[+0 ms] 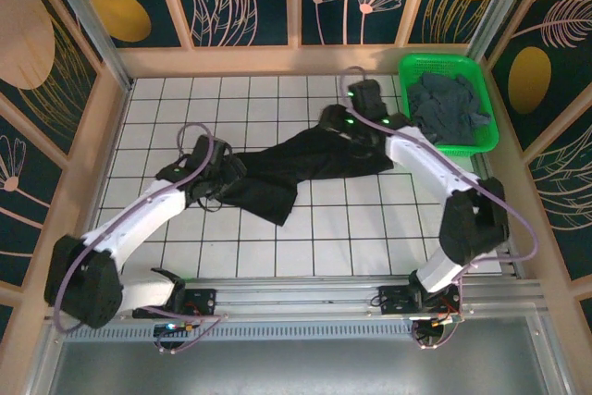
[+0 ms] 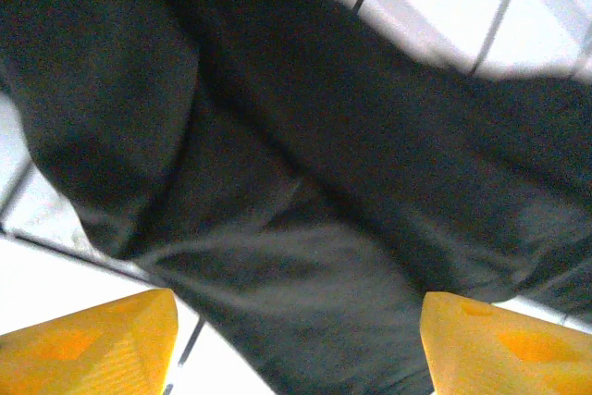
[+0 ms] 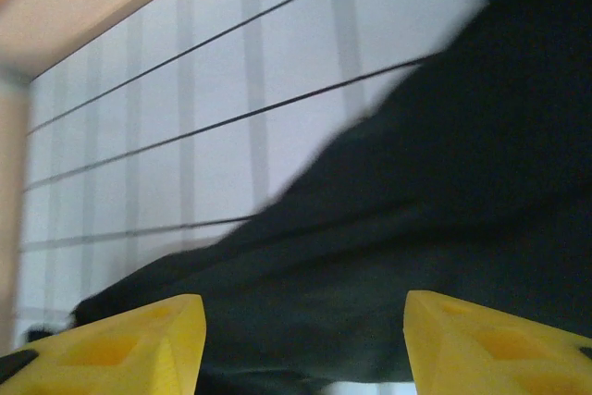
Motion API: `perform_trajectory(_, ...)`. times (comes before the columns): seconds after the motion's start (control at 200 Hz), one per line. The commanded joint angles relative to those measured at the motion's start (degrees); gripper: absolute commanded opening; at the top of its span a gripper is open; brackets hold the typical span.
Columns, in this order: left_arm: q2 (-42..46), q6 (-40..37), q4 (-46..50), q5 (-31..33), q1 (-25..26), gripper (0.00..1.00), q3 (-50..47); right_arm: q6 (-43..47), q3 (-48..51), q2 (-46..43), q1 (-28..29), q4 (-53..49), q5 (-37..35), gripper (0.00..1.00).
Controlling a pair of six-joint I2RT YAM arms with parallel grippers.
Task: Fold and stack the t-shirts
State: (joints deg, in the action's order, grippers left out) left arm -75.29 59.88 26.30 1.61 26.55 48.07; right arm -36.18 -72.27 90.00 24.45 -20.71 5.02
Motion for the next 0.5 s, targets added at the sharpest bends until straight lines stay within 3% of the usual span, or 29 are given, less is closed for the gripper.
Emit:
perform_trajectory(0.0, -5.42, 1.65, -1.46, -8.31, 3.02, 0.73, 0.81, -0.86, 6.42, -4.25, -3.33, -2.48, -3.33, 0.63)
perform_trajectory(0.13, -12.22, -0.62, -1.60, -9.23, 6.39, 0.77, 2.32, -0.81, 11.63, -5.29, -7.45, -3.28, -1.92, 0.67)
perform_trajectory(0.3, -19.38, 0.68, -5.73, -8.67, 7.80, 0.74, 2.01, -2.57, 14.46, -3.20, -8.03, -4.36, -2.88, 0.67)
perform_trajectory(0.405, -22.23, 2.38, -10.39, -9.17, 7.75, 0.50, 1.54, -3.85, 15.15, -0.68, -8.03, -4.40, -4.42, 0.67)
perform_trajectory(0.495, -22.09, 3.17, -10.37, -7.21, 7.81, 0.17, 2.32, -4.31, 14.68, 1.82, -8.32, -5.41, -7.51, 0.67)
